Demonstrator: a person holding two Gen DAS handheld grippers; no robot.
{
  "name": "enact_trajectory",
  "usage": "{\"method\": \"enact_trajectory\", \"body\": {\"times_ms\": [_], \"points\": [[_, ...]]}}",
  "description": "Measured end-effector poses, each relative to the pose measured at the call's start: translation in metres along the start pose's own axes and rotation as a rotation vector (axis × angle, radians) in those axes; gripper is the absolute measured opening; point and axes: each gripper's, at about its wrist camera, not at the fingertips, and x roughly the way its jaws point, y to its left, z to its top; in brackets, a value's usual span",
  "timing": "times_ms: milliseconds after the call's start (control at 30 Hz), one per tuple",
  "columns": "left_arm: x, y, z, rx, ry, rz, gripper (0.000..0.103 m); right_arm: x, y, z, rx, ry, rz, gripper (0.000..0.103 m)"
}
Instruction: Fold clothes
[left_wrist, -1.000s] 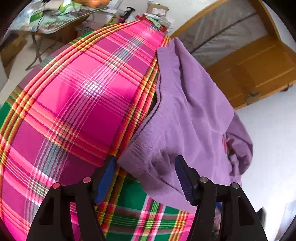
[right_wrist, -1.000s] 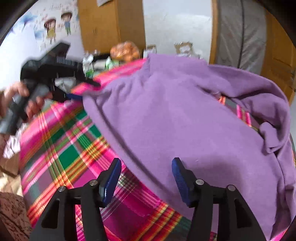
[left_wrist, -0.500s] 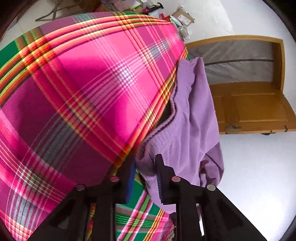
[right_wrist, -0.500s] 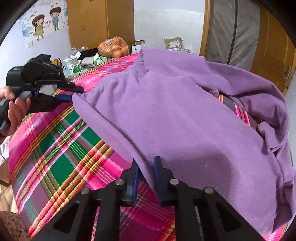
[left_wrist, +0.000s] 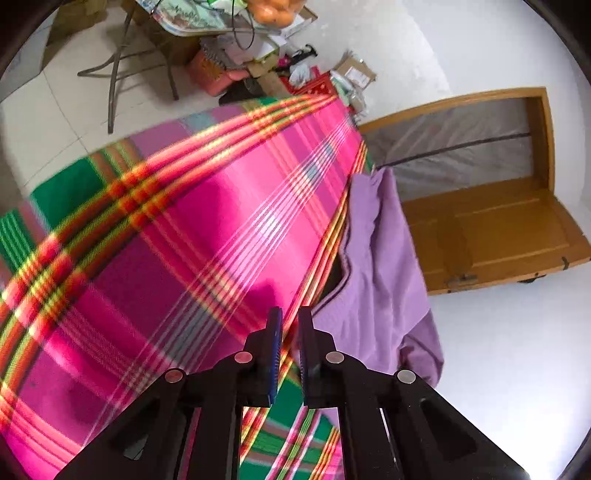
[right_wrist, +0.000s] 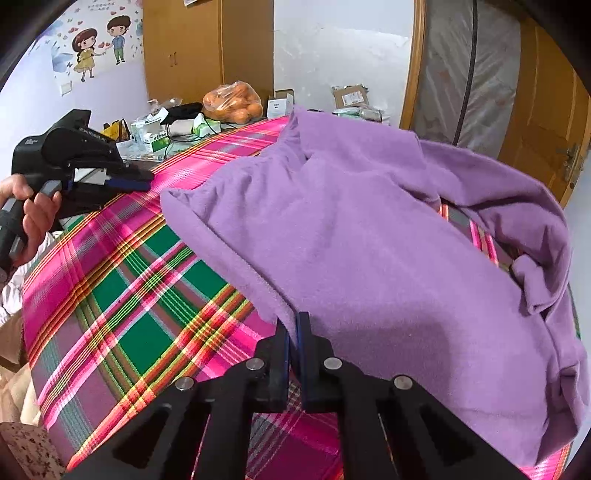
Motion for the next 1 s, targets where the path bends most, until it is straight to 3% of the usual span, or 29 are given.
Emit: {"method": "enact_trajectory", "body": {"times_ms": [167,233,333,433,700,800,867,900,933,1000], "points": [[0.017,-0.006,-0.014,0.001,0.059,-0.022,0.019,0.004,0.002,-0.008,0.003,0.016,0.008,0.004],[0.021,-0.009,-0.021,0.007,0.063,-0.036,0.039,0.004,0.001,-0.009,0.007,0.016,0.015,0.004],[0.026,-0.015,-0.030,0.028,0.062,-0.042,0.052,0.005,-0.002,-0.009,0.016,0.016,0.027,0.004],[0.035,-0.020,-0.035,0.043,0.082,-0.047,0.054,0.005,-0.003,-0.009,0.020,0.016,0.035,0.004],[0.073,-0.033,-0.031,-0.048,0.119,-0.124,0.053,0.004,-0.011,-0.009,0.050,0.016,0.076,0.004],[0.081,-0.037,-0.027,-0.057,0.111,-0.132,0.048,0.004,-0.010,-0.009,0.045,0.015,0.071,0.004],[0.080,-0.035,-0.025,-0.064,0.098,-0.126,0.037,0.003,-0.008,-0.008,0.038,0.013,0.064,0.004],[0.080,-0.033,-0.024,-0.068,0.092,-0.124,0.017,0.002,-0.007,-0.008,0.035,0.012,0.061,0.004],[0.077,-0.031,-0.022,-0.075,0.083,-0.127,0.011,0.002,-0.005,-0.006,0.033,0.009,0.064,0.004],[0.068,-0.024,-0.019,-0.092,0.059,-0.148,0.011,0.001,-0.003,-0.003,0.031,0.004,0.076,0.004]]}}
